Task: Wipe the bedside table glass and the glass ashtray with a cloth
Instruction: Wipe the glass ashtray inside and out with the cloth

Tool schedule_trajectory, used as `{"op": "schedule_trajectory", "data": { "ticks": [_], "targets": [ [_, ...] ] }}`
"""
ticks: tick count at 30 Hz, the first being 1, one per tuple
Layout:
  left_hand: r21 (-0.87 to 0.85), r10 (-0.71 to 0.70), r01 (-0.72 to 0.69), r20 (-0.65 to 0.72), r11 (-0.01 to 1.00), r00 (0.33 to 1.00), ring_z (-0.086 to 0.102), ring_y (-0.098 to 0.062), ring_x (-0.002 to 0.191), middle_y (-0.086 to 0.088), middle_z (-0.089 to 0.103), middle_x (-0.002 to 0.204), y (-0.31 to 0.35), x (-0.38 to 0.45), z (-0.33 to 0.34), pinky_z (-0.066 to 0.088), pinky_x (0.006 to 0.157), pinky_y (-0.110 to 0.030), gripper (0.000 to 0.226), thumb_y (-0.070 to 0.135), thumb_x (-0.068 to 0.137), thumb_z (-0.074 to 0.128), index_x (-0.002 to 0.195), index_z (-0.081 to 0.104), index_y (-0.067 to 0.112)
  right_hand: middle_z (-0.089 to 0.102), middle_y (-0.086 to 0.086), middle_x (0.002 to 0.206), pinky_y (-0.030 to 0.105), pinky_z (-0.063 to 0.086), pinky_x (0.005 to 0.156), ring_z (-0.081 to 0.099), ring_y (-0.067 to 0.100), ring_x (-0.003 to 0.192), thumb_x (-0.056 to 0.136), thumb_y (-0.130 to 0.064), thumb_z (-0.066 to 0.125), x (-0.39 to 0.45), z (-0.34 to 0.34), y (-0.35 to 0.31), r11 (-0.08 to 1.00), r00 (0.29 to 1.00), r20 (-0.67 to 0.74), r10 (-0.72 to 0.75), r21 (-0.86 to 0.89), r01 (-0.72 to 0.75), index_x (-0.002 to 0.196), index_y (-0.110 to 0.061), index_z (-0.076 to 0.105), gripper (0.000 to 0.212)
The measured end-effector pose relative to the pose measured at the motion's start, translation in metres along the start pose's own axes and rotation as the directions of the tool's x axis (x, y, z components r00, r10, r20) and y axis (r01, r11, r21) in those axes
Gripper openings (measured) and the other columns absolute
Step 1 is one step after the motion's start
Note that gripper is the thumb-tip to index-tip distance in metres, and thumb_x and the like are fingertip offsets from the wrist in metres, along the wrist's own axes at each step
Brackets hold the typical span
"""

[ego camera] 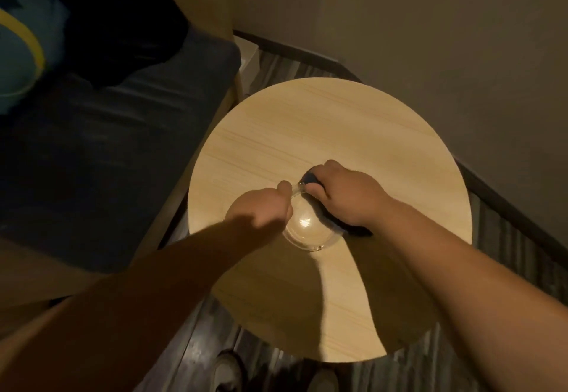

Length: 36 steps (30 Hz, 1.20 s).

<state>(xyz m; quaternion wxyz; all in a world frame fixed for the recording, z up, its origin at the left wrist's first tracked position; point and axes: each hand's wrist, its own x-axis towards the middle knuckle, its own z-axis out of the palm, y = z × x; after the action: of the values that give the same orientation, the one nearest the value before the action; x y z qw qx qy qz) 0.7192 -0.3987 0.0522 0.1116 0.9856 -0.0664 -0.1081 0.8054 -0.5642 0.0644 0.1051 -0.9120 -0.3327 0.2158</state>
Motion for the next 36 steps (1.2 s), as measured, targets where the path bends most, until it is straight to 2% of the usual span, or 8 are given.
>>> {"op": "schedule_trajectory", "data": {
  "ticks": [4,8,10,12,17,26,32,36],
  "targets": [
    [-0.021,0.06,-0.058,0.168,0.998,0.984,0.044,-0.022,0.058,0.0,0.045,0.069,-0.007,0.013,-0.017,0.031,0.053,-0.035,0.024,0.027,0.103,0.032,0.114,0.042,0.009,0.052,0.004,0.114,0.039,0.048,0.067,0.058,0.028,0.085,0.098,-0.048,0.031,-0.003,0.007,-0.001,0.997,0.999,-0.045,-0.025,-0.075,0.022,0.127,-0.024,0.047,0.041],
    [-0.078,-0.128,0.138,0.129,0.987,0.983,0.048,-0.022,0.064,0.001,0.048,0.075,0.001,0.007,-0.012,0.037,0.056,-0.033,0.03,0.038,0.104,0.026,0.113,0.043,0.015,0.052,0.007,0.117,0.037,0.047,0.068,0.059,0.032,0.087,0.099,-0.045,0.031,-0.028,0.026,-0.013,0.942,0.92,-0.218,0.327,0.156,-0.298,0.124,-0.025,0.049,0.037],
    [-0.009,-0.228,0.228,0.005,0.974,0.974,0.041,-0.018,0.053,0.003,0.042,0.062,0.014,-0.012,0.0,0.037,0.049,-0.028,0.023,0.029,0.103,0.033,0.099,0.05,0.013,0.052,0.008,0.118,0.035,0.042,0.066,0.059,0.032,0.086,0.099,-0.044,0.031,-0.034,0.031,-0.021,0.866,0.845,-0.236,0.479,0.282,-0.412,0.123,-0.023,0.049,0.036],
    [-0.013,-0.269,0.271,0.082,0.962,0.96,0.027,-0.013,0.044,0.004,0.028,0.053,0.025,-0.029,-0.003,0.032,0.04,-0.021,0.024,0.018,0.098,0.042,0.083,0.059,0.009,0.052,0.008,0.118,0.034,0.039,0.064,0.058,0.032,0.085,0.099,-0.044,0.03,-0.037,0.033,-0.027,0.84,0.82,-0.23,0.523,0.303,-0.451,0.123,-0.021,0.049,0.038],
    [-0.163,-0.342,0.355,0.104,0.92,0.934,0.046,-0.025,0.058,0.001,0.041,0.062,0.017,-0.011,0.009,0.033,0.047,-0.028,0.01,0.024,0.101,0.031,0.099,0.032,0.015,0.05,0.009,0.118,0.034,0.039,0.066,0.057,0.032,0.088,0.1,-0.043,0.03,-0.039,0.03,-0.02,0.894,0.886,-0.185,0.425,0.241,-0.379,0.12,-0.018,0.048,0.037],
    [-0.019,-0.133,0.137,0.12,0.99,0.984,0.05,-0.026,0.065,-0.002,0.05,0.076,0.003,-0.006,-0.001,0.035,0.056,-0.035,0.026,0.025,0.102,0.032,0.121,0.042,0.01,0.051,0.003,0.118,0.042,0.048,0.08,0.057,0.026,0.097,0.097,-0.051,0.032,-0.01,0.007,0.007,0.997,1.0,0.024,0.007,0.077,-0.009,0.129,-0.025,0.046,0.043],
    [0.07,-0.176,0.168,0.128,0.983,0.976,0.056,-0.02,0.065,0.001,0.055,0.076,-0.007,-0.011,-0.012,0.048,0.059,-0.035,0.025,0.023,0.101,0.033,0.124,0.042,0.015,0.036,0.004,0.146,0.034,0.038,0.102,0.041,0.021,0.128,0.086,-0.061,0.049,-0.069,0.001,0.02,0.917,0.978,-0.084,0.191,0.372,-0.147,0.15,-0.022,0.018,0.081],
    [0.068,-0.163,0.155,0.134,0.986,0.978,0.055,-0.017,0.064,0.003,0.054,0.075,-0.02,-0.017,-0.017,0.053,0.062,-0.037,0.02,0.025,0.099,0.038,0.117,0.044,0.018,0.054,0.001,0.122,0.033,0.043,0.087,0.051,0.024,0.111,0.082,-0.067,0.052,-0.106,0.024,0.02,0.924,0.959,-0.131,0.25,0.328,-0.196,0.131,-0.022,0.043,0.067]
  ]
}}
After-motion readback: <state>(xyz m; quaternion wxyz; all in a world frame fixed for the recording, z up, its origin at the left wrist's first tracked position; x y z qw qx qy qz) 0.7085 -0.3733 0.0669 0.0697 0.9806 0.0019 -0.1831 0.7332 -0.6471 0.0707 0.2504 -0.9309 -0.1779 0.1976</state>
